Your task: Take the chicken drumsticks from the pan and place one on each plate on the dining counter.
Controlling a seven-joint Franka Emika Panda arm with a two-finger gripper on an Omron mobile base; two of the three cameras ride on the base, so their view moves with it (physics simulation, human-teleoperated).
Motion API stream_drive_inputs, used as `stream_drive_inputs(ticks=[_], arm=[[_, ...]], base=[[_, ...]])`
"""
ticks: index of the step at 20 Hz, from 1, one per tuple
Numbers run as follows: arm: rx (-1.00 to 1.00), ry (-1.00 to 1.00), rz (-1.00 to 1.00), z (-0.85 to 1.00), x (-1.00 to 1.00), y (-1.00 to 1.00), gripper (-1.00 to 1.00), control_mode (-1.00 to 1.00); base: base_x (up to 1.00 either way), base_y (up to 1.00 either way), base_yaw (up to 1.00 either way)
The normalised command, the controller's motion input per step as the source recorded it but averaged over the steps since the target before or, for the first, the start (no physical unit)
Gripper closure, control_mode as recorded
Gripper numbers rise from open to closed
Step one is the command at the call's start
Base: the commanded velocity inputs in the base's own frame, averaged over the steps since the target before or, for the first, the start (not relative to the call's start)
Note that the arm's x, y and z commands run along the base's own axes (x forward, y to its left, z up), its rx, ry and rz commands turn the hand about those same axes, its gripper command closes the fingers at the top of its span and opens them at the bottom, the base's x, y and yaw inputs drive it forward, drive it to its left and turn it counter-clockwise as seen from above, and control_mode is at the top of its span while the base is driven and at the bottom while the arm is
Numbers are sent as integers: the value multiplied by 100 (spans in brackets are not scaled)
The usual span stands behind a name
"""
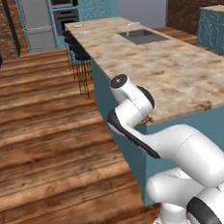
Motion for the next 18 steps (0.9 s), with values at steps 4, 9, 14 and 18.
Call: stream_drive_inputs(ticks=[4, 9, 14, 18], arm=[[0, 0, 0, 0, 0, 0, 100, 100], [0, 0, 0, 0, 0, 0, 100, 100], [0, 0, 0, 0, 0, 0, 100, 100], [0, 0, 0, 0, 0, 0, 100, 100]], base=[[57, 100, -34], [91, 100, -42], [97, 100, -39], [98, 100, -38]])
